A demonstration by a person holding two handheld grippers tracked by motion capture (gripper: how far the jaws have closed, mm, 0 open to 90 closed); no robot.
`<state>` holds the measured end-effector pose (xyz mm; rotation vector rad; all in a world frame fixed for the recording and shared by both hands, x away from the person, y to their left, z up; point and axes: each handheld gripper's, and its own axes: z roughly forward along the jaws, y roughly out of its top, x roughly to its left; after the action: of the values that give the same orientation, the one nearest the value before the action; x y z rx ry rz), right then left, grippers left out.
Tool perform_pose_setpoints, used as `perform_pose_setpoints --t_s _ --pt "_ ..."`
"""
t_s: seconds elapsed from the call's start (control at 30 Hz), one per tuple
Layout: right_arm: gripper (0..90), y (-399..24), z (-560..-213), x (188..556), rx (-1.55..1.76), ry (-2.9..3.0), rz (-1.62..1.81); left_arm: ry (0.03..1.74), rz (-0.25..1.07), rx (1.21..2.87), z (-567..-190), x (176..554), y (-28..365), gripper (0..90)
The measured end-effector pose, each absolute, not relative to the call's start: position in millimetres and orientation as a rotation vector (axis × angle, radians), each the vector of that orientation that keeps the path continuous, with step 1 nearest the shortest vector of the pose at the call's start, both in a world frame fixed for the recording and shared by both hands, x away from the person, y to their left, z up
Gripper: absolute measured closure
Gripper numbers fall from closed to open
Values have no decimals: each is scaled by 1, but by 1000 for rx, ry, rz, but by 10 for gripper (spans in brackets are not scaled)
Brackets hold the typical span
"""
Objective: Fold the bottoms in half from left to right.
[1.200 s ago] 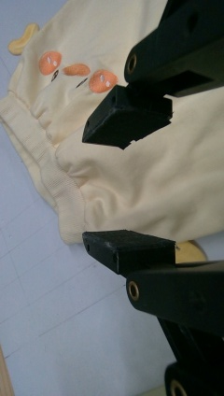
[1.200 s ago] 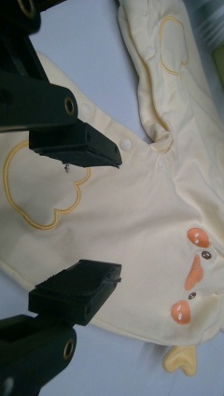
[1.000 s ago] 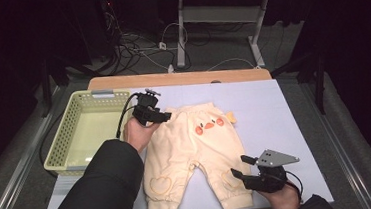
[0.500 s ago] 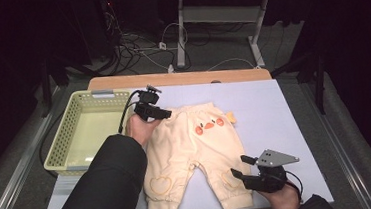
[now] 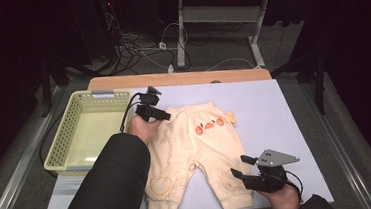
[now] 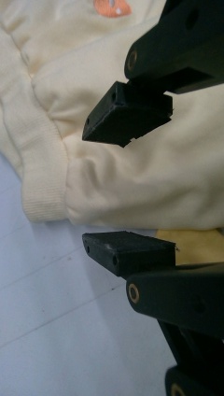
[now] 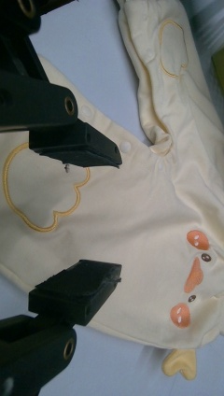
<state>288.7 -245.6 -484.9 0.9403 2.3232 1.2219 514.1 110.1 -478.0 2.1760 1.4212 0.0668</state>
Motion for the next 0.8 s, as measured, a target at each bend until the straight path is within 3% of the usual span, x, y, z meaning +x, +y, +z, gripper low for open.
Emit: perform_pose_setpoints --t_s 0.43,0.6,0.8 --pt "420 -246 -485 289 940 2323 1224 1450 47 2229 -489 517 109 466" --pt "420 -245 -485 288 940 2324 1222 1450 57 2247 -489 517 108 520" --pt "419 -245 -485 288 942 2326 1218 1451 53 2272 -488 516 107 648"
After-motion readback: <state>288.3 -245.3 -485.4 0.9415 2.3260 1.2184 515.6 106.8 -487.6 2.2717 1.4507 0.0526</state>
